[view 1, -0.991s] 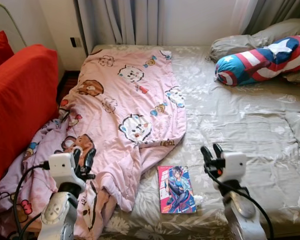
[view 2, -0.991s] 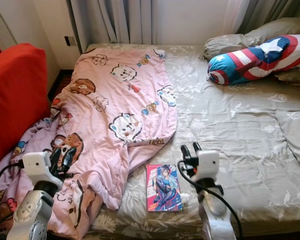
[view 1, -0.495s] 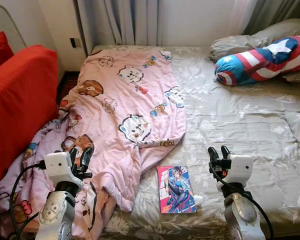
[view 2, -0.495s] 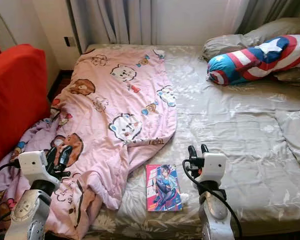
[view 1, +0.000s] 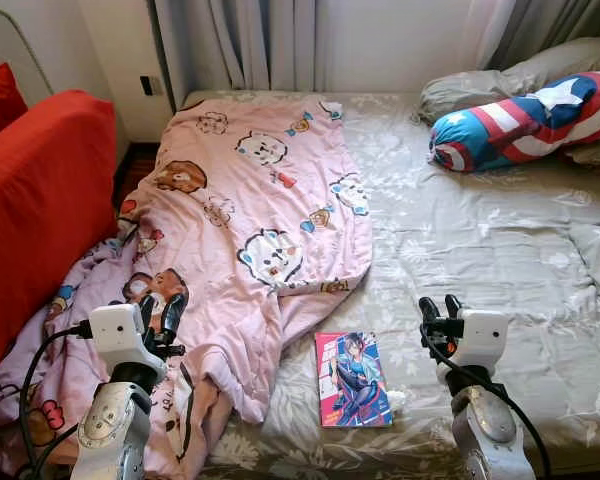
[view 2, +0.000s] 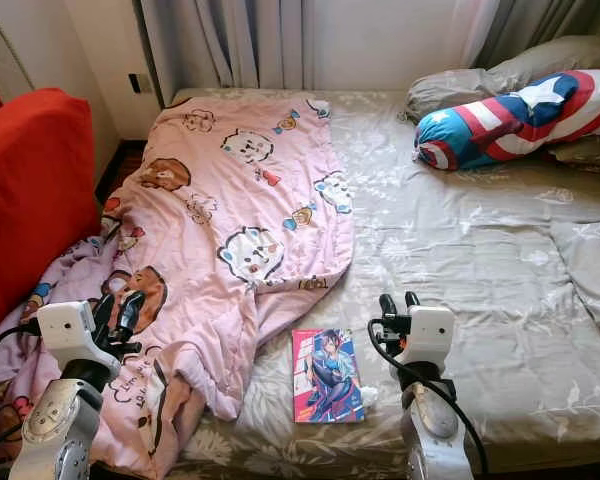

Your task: Clean up the room

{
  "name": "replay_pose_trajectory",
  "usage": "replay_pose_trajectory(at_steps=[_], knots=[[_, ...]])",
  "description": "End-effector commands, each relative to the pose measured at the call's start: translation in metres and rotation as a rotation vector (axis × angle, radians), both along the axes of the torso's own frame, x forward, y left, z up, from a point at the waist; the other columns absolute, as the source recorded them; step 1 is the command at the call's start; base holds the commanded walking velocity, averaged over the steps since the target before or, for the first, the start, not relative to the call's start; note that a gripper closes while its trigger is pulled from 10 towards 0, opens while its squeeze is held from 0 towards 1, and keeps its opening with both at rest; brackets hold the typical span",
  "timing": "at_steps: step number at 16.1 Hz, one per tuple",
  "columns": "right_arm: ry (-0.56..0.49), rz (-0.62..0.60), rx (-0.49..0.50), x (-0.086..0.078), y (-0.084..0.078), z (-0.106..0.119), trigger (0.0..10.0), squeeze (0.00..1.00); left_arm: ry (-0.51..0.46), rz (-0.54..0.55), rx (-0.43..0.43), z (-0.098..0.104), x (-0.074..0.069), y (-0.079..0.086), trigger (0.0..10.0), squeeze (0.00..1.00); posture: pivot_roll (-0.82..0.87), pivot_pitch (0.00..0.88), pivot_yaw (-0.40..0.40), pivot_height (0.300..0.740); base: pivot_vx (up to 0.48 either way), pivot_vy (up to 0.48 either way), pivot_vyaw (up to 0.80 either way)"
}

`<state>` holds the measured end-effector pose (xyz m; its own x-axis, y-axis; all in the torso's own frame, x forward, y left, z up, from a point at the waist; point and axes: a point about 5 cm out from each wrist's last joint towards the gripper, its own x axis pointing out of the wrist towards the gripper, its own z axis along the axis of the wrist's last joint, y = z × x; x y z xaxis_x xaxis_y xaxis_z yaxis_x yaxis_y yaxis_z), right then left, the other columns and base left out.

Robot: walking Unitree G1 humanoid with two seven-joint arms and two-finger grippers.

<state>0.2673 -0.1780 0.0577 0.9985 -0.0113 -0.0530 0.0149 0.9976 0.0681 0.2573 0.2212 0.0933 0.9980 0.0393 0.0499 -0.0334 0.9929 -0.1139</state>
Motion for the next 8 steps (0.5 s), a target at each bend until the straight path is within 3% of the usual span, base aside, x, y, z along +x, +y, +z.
replay_pose_trajectory(at_steps=[1,4,8], knots=[[0.01,-0.009,0.001,-0.0008,-0.0022,-0.0002,10.0,0.0,0.01,0.012,-0.009,-0.0028,-0.0014,0.0018,10.0,0.0,-0.05,0.104,-0.033,0.72,0.0,0.0,0.0],[-0.01,0.001,0.009,-0.0015,0.0008,0.0014,10.0,0.0,0.017,0.002,-0.001,-0.0033,-0.0023,0.0011,10.0,0.0,-0.05,0.117,-0.031,0.692,0.0,0.0,0.0],[-0.004,0.007,0.008,-0.0006,0.0042,0.0012,10.0,0.0,0.02,0.007,0.007,-0.0029,-0.0037,0.0038,10.0,0.0,-0.05,0.12,-0.031,0.692,0.0,0.0,0.0]])
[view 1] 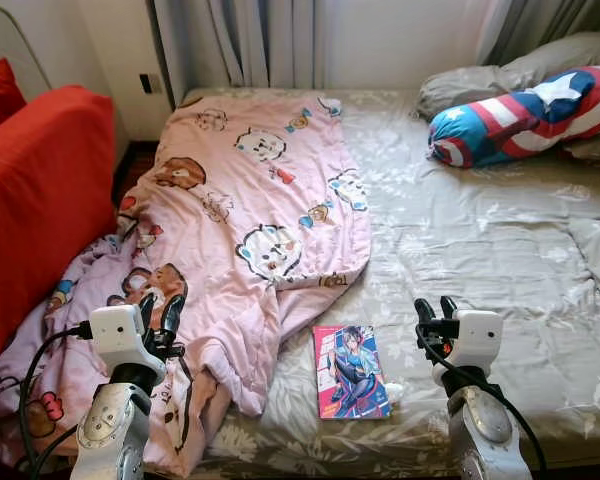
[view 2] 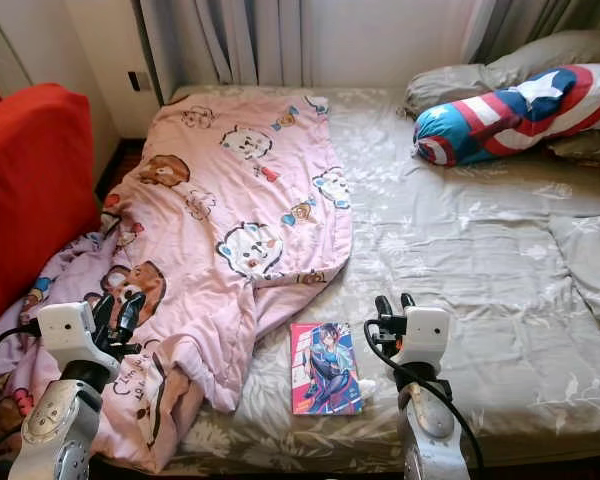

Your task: Clean up the room

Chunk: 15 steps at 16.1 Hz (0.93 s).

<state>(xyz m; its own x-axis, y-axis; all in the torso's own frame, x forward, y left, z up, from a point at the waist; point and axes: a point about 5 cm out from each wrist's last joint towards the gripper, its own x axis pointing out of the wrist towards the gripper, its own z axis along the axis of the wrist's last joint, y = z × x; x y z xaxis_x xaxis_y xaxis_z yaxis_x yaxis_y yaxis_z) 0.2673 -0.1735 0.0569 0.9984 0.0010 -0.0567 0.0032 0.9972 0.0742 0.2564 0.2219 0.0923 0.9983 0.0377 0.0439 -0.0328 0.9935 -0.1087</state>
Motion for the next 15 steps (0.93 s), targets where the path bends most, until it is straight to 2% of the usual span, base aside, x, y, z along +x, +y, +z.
replay_pose_trajectory(at_steps=[1,3,5,12,15], knots=[[-0.007,-0.004,0.001,-0.0001,0.0003,0.002,10.0,0.0,0.014,0.009,0.002,-0.0019,-0.0027,0.0032,10.0,0.0,-0.05,0.12,-0.031,0.692,0.0,0.0,0.0],[0.014,0.001,0.004,0.0012,0.0014,0.0005,10.0,0.0,0.015,0.009,0.003,-0.0019,-0.003,0.0033,10.0,0.0,-0.04,0.122,-0.03,0.692,0.0,0.0,0.0],[0.004,-0.005,0.016,0.0008,0.0005,0.0008,10.0,0.0,0.02,0.005,0.002,-0.003,-0.003,0.0023,10.0,0.0,-0.04,0.123,-0.03,0.673,0.0,0.0,0.0],[0.016,0.014,0.01,0.0004,0.0039,-0.001,10.0,0.0,0.021,0.009,0.002,-0.003,-0.0037,0.0031,10.0,0.0,-0.04,0.123,-0.031,0.673,0.0,0.0,0.0],[-0.001,0.05,0.008,0.0001,0.0096,0.0006,10.0,0.0,0.03,0.0,-0.001,-0.0046,-0.0035,0.0017,10.0,0.0,-0.04,0.122,-0.032,0.644,0.0,0.0,0.0]])
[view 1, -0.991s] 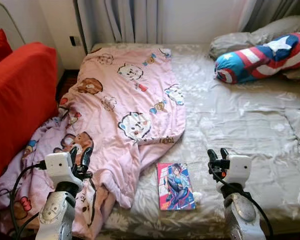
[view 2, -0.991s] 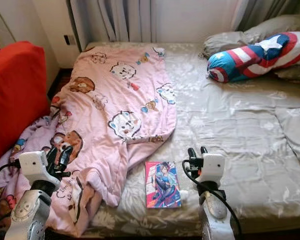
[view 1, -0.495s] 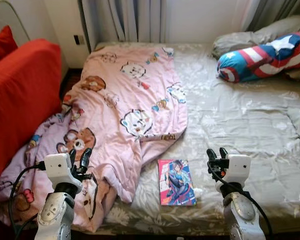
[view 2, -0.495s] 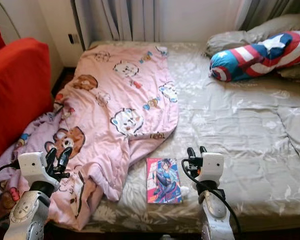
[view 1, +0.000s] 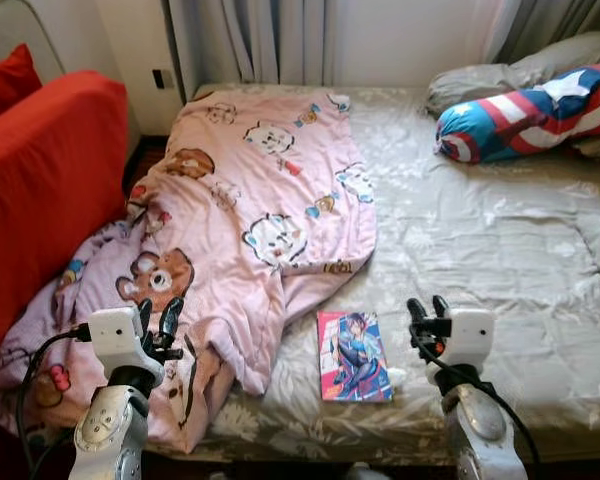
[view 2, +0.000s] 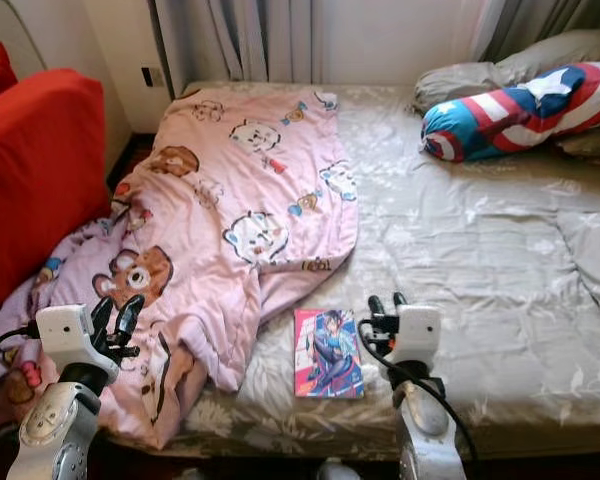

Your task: Clean up the room

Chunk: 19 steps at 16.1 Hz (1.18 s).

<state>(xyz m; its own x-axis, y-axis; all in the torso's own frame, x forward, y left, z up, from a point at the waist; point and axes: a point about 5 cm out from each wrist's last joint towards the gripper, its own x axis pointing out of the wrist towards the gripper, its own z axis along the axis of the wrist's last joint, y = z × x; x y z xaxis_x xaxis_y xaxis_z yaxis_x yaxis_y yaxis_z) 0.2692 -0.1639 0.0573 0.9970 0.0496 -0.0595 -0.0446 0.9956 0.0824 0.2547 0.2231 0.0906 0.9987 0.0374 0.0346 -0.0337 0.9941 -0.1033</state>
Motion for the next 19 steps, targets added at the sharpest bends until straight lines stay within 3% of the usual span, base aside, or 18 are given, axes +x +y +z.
replay_pose_trajectory(at_steps=[1,19], knots=[[-0.004,-0.001,0.003,-0.0022,-0.0004,0.0002,10.0,0.0,0.023,-0.004,-0.009,-0.0033,-0.0017,-0.0001,10.0,0.0,-0.04,0.123,-0.032,0.644,0.0,0.0,0.0],[0.011,0.025,-0.004,-0.001,0.0031,-0.003,10.0,0.0,0.048,-0.044,-0.027,-0.0072,-0.0024,-0.0068,10.0,0.0,-0.04,0.1,-0.028,0.644,0.0,0.0,0.0]])
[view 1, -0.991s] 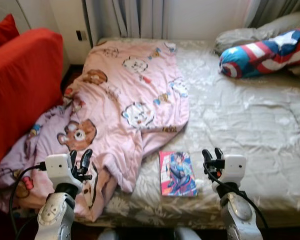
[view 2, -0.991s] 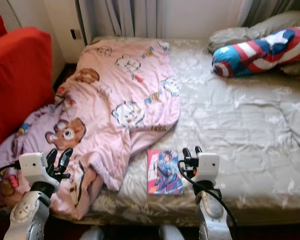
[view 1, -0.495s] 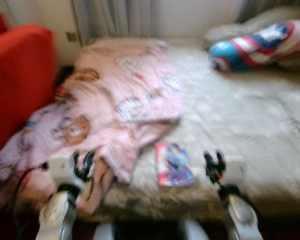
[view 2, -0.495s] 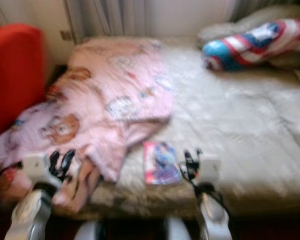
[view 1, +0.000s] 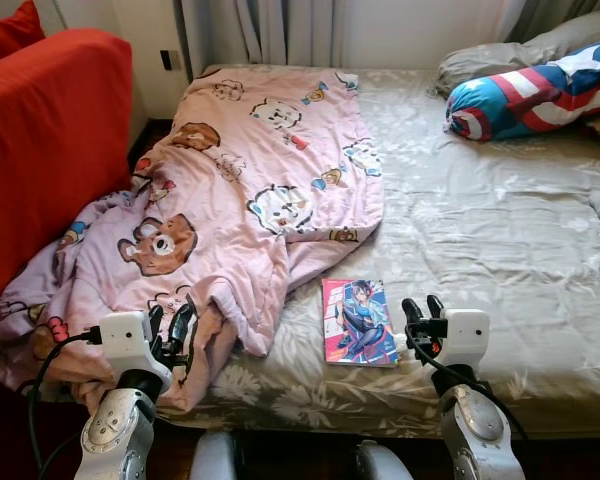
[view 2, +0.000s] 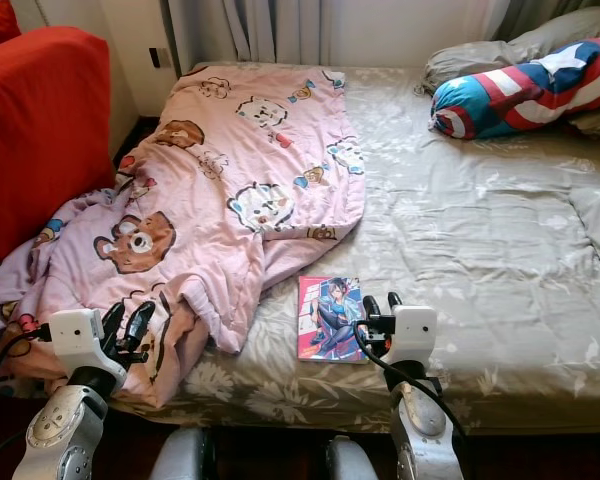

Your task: Clean up the room

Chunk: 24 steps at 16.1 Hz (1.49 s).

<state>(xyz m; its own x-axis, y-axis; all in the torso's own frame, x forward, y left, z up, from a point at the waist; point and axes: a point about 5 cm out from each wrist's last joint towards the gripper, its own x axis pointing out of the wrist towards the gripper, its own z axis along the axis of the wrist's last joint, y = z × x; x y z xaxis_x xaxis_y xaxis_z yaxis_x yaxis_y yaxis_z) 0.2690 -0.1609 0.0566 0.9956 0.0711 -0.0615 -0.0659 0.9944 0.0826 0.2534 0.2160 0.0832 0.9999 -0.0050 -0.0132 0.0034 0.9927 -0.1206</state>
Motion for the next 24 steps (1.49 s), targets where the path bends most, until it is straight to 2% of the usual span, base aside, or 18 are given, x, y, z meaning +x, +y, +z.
replay_pose_trajectory(at_steps=[1,4,11,14,24], knots=[[0.01,0.005,-0.004,-0.0007,0.0002,-0.0023,10.0,0.0,0.004,-0.006,-0.01,0.0,-0.0012,-0.0001,10.0,0.0,-0.04,0.1,-0.028,0.644,0.0,0.0,0.0],[0.015,0.006,-0.003,-0.002,0.0001,-0.003,10.0,0.0,0.003,-0.006,-0.012,0.0005,-0.0014,0.0001,10.0,0.0,-0.04,0.112,-0.032,0.644,0.0,0.0,0.0],[0.055,-0.04,0.002,-0.0013,-0.0043,-0.0069,10.0,0.0,0.004,0.0,-0.01,0.0008,-0.0027,0.0026,10.0,0.0,-0.04,0.122,-0.03,0.644,0.266,0.0,0.0],[0.043,-0.036,-0.001,-0.0007,-0.0042,-0.006,10.0,0.0,0.002,0.0,-0.002,0.0009,-0.0026,0.0028,10.0,0.0,-0.04,0.122,-0.03,0.625,0.0,0.0,0.0],[0.039,-0.053,-0.012,-0.0016,-0.0065,-0.0061,10.0,0.0,-0.004,0.001,-0.006,0.0004,-0.0041,0.0015,10.0,0.0,-0.04,0.119,-0.033,0.625,0.0,0.0,0.0]])
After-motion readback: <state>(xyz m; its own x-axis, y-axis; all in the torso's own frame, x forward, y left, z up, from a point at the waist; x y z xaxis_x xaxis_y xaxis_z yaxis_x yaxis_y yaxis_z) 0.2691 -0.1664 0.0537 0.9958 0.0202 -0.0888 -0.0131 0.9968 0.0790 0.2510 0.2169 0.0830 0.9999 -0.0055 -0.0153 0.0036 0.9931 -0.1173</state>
